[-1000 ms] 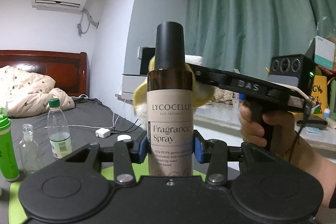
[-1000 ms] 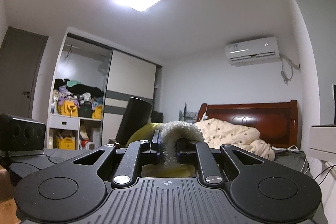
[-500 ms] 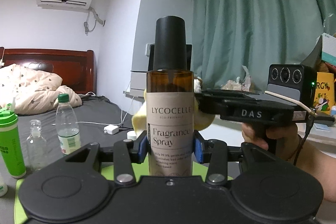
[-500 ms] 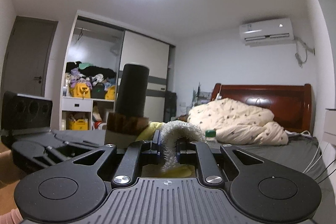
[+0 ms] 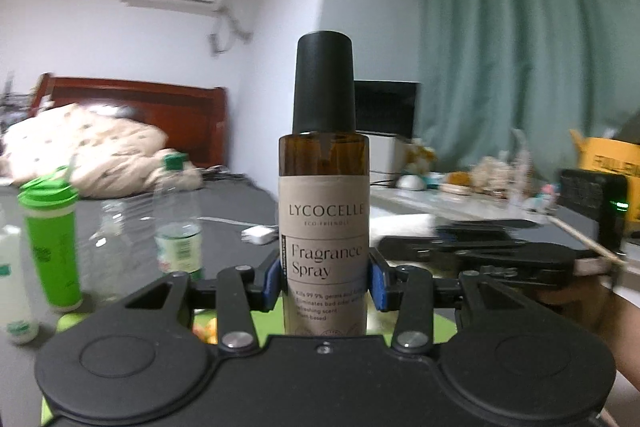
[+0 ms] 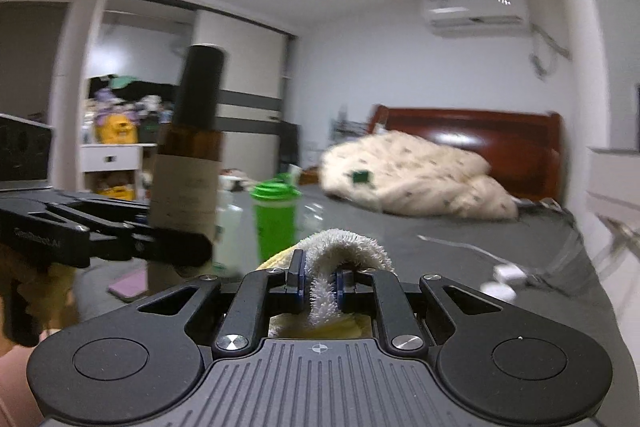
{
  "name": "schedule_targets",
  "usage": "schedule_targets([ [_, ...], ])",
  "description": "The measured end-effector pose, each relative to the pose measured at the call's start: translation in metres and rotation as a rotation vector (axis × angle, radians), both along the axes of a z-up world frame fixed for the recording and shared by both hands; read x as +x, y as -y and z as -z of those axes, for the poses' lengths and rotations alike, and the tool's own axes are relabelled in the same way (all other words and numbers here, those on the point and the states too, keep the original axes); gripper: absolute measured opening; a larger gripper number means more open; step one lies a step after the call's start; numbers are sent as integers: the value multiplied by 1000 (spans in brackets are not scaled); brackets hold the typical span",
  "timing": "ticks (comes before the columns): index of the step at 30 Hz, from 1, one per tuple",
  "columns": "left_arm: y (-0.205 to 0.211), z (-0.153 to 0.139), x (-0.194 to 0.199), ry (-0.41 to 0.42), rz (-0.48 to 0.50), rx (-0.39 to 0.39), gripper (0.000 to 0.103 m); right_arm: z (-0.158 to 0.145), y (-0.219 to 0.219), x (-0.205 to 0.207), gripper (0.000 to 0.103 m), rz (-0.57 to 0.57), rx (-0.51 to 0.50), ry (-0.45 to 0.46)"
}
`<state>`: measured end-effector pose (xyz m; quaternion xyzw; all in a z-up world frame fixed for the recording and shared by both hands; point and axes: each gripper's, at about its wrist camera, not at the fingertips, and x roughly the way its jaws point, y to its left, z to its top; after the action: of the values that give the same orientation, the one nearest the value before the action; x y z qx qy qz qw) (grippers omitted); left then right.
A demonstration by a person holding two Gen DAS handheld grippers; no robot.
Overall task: Clean container
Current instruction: 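Lower the brown bottle onto the green mat and open the left gripper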
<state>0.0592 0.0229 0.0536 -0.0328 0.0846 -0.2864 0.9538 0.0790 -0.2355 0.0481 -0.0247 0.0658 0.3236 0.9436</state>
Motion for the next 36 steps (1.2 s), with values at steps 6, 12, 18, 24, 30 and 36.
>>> schedule_targets([
  [6, 7, 15, 16, -9, -201, 44, 41, 13, 9, 0, 13, 193, 62, -22],
  [12, 13, 24, 31, -2, -355, 53, 41, 27, -1, 8, 13, 381, 11, -31],
  [18, 12, 40, 50, -22, -478, 76, 41, 48, -13, 18, 13, 484, -44, -32],
  [24, 13, 51, 58, -44, -502, 96, 41, 63, -14, 26, 13, 519, -43, -66],
  [30, 12, 61, 61, -64, -517, 115, 41, 66, -14, 24, 13, 515, -36, -93],
  [36, 11, 70, 59, -86, -534, 120, 41, 64, -16, 18, 13, 510, -39, -108],
])
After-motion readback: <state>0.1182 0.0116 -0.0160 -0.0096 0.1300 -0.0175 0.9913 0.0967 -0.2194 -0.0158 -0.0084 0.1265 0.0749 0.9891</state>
